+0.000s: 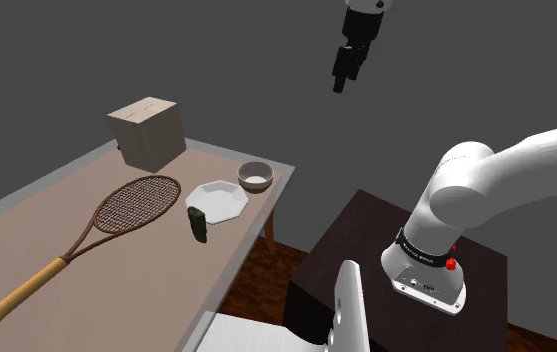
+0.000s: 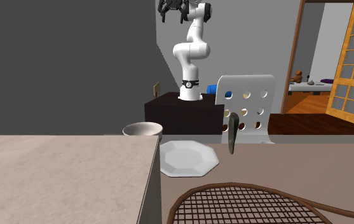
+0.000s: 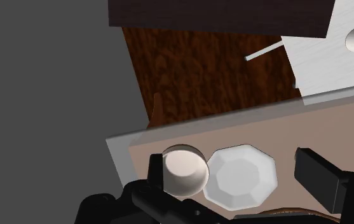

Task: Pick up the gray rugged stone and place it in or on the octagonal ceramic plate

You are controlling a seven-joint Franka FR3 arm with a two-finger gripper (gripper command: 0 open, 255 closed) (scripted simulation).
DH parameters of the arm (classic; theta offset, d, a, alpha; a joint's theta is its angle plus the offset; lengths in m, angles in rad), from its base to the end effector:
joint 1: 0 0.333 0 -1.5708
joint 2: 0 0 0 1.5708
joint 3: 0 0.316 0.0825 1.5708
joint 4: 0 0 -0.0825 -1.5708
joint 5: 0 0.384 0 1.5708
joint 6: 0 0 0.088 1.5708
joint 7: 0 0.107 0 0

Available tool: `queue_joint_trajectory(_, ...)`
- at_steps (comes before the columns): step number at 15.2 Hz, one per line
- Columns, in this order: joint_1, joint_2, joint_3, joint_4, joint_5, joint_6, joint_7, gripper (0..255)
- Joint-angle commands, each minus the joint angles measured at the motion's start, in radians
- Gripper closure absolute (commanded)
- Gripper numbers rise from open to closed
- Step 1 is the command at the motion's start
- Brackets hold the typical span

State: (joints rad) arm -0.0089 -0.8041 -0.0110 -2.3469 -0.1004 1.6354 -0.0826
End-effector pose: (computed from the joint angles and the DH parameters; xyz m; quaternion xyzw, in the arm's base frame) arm 0.3085 -0.0174 0.6069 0.9973 0.0337 0.0439 0.0484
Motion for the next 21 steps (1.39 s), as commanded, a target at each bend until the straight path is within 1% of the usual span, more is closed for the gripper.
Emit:
queue_joint_trajectory(1,0.0,0.0,0.0,0.0,0.0,0.0,0.0,0)
queue_joint_trajectory(6,0.02,0.083,0.063,-0.06,0.042,0.129,0.092,0)
queue_joint_trajectory(11,0.038,0.2,0.127,-0.087,0.076,0.262,0.182,0)
queue_joint_trajectory(16,0.051,0.346,0.19,-0.08,0.093,0.391,0.272,0)
queue_joint_trajectory(21,0.057,0.515,0.251,-0.039,0.085,0.508,0.368,0)
